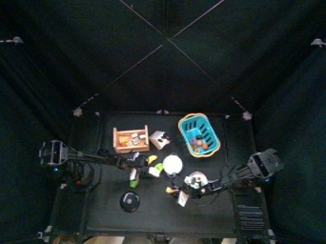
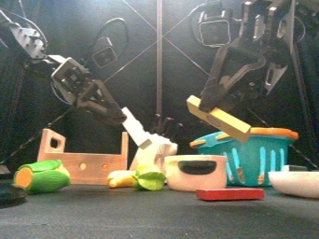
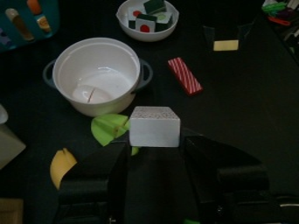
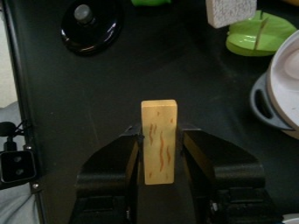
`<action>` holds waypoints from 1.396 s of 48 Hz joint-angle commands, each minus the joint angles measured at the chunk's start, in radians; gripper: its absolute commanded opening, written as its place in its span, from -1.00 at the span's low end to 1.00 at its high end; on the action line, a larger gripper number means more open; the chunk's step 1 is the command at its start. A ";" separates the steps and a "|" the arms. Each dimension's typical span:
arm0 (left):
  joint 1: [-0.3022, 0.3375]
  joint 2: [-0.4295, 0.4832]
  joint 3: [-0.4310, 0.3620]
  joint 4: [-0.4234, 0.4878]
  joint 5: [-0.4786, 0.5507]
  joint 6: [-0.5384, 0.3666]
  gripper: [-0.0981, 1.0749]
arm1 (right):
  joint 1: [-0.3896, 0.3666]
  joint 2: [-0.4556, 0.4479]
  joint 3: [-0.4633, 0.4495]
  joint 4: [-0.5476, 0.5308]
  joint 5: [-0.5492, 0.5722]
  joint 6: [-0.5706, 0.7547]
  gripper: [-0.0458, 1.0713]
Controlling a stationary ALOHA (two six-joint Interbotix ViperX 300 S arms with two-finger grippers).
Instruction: Place egg near salmon and rice near rice
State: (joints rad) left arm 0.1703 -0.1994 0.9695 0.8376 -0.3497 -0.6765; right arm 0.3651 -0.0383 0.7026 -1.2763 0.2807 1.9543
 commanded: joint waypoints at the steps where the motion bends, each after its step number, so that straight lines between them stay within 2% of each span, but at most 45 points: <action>1: 0.006 -0.032 0.002 -0.005 0.005 0.000 0.11 | -0.014 -0.034 -0.006 0.006 -0.028 -0.002 0.14; 8: 0.012 -0.061 0.023 -0.006 0.017 -0.002 0.11 | -0.054 -0.034 -0.006 0.064 -0.071 -0.002 0.15; 14: 0.014 -0.081 0.041 -0.025 0.018 0.000 0.11 | -0.091 -0.034 -0.006 0.204 -0.080 -0.002 0.15; 20: 0.021 -0.089 0.051 -0.037 0.018 0.002 0.11 | -0.097 -0.044 -0.012 0.288 -0.095 -0.002 0.16; 30: 0.026 -0.091 0.051 -0.038 0.018 0.002 0.11 | -0.101 -0.074 -0.014 0.357 -0.103 -0.002 0.16; 38: 0.028 -0.089 0.052 -0.037 0.018 0.002 0.11 | -0.120 -0.092 0.002 0.486 -0.106 -0.002 0.17; 49: 0.034 -0.089 0.052 -0.037 0.018 0.002 0.11 | -0.121 -0.130 0.011 0.534 -0.115 -0.002 0.17; 58: 0.035 -0.089 0.052 -0.037 0.018 0.002 0.11 | -0.126 -0.146 0.041 0.686 -0.117 -0.003 0.17; 67: 0.040 -0.091 0.052 -0.035 0.018 0.003 0.11 | -0.121 -0.176 0.061 0.712 -0.183 -0.003 0.17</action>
State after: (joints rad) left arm 0.2025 -0.2807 1.0308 0.8023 -0.3283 -0.6734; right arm 0.2439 -0.1764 0.7716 -0.5691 0.1381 1.9528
